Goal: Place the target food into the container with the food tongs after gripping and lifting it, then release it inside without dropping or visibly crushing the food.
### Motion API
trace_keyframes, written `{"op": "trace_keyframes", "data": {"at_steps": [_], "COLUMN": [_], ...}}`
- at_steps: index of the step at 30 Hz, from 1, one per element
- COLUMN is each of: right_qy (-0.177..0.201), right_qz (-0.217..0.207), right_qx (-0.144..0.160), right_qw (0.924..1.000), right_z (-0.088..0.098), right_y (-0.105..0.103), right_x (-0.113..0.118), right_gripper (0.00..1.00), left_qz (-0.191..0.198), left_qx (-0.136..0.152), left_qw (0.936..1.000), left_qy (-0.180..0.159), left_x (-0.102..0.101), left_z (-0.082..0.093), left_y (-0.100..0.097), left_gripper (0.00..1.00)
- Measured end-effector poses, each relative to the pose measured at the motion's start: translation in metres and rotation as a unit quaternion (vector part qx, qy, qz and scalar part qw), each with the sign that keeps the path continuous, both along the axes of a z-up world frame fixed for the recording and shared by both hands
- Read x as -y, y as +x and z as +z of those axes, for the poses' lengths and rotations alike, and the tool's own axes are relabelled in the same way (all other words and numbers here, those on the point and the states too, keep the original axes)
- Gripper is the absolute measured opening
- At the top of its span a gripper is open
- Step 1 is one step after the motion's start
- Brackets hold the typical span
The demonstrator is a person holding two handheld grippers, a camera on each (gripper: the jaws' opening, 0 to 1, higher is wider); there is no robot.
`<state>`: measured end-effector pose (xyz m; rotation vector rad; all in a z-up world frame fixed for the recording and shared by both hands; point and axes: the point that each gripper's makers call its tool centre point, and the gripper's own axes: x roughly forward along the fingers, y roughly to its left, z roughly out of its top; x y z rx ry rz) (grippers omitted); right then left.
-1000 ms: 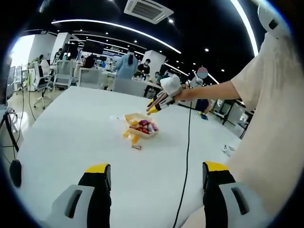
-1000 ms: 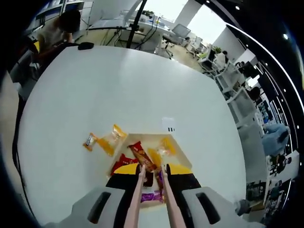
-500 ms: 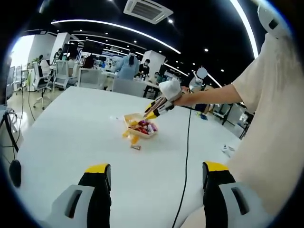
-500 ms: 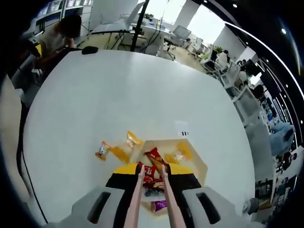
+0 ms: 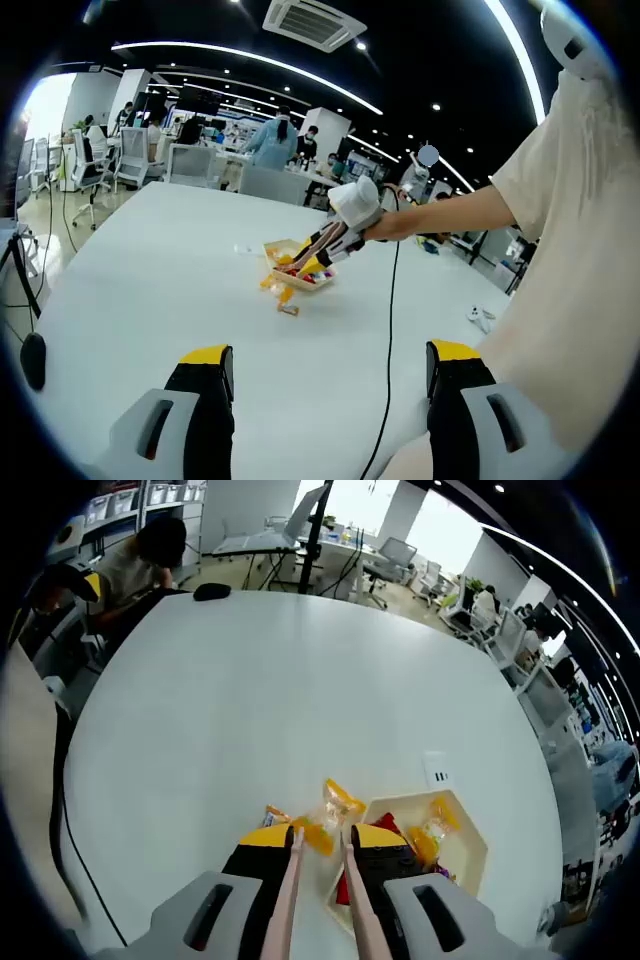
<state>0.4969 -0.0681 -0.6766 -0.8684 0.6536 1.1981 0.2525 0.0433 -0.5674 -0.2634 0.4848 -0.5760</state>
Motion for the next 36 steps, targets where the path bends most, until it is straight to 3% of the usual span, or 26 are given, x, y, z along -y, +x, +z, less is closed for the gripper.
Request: {"op": "trace_keyframes", "data": {"at_steps": [13,36], "right_qy": [-0.003,-0.004], "right_qz": [-0.007,-0.053], "right_qx": [-0.033,-0.052], "right_qw": [0.9994,0.9973], "right_z": [-0.031,-0.051], "right_y": [-0.022,-0.030], "right_x": [-0.007,-0.012], "right_gripper": [0.22,0.23], "left_qz": [0.008,0.014], "left_qx": [-0.006,-0.017], "left_qw": [0.9999,0.9997], "left_qy": [0.000,-0.003], "left_x": [-0.006,-0.014], "left_z": [-0.003,-0.010], "left_y": [-0.005,-0.007], "left_gripper": [0.78,0.78]}}
